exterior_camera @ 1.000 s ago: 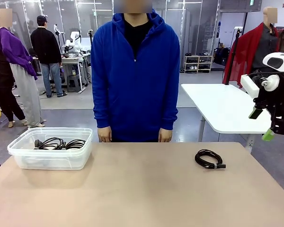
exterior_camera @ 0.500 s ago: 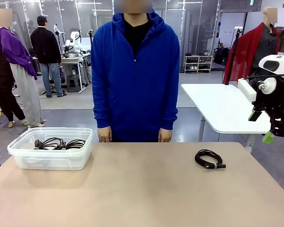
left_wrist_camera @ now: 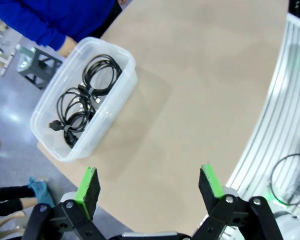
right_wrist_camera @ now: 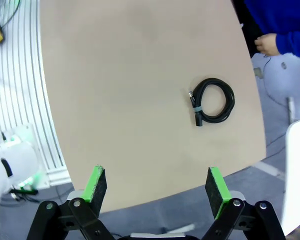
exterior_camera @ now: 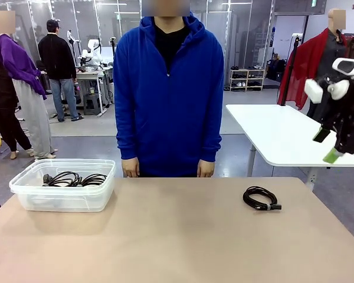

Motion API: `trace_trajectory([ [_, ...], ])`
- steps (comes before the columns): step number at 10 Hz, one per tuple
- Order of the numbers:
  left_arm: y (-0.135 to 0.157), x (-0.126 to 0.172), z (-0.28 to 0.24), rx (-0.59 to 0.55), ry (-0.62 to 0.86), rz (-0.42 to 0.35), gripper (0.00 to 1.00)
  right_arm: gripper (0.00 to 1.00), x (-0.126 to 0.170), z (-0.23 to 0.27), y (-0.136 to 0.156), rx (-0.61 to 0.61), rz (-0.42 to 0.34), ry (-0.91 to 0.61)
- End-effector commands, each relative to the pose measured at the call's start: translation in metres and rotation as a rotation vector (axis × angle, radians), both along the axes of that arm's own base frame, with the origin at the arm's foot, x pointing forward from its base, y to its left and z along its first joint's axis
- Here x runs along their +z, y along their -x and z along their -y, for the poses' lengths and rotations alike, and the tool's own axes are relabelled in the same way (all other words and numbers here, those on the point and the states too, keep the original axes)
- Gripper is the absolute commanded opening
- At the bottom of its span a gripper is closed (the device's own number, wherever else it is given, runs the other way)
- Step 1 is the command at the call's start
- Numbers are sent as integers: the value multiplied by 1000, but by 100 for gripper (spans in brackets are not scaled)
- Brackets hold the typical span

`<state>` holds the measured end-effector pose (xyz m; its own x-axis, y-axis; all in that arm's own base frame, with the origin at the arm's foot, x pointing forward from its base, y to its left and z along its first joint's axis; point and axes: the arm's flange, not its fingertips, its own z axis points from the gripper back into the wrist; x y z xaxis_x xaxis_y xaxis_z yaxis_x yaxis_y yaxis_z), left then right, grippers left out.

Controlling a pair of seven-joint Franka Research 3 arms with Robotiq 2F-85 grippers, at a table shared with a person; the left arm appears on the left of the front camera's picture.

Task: Organize and store the cables.
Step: Place the USB Extension Cable into the Organizing box.

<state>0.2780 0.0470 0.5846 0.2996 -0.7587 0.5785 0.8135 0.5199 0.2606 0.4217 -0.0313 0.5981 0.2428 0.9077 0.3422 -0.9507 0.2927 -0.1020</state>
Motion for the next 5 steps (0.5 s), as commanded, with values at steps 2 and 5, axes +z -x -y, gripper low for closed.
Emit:
trace_trajectory([
  [2,2,0,0,-2,-1,-3,100,100,19,9,-48,-197,-82,-114],
  [5,2,0,0,-2,-1,-3,100,100,22,4,-78,-322,-80,-111],
])
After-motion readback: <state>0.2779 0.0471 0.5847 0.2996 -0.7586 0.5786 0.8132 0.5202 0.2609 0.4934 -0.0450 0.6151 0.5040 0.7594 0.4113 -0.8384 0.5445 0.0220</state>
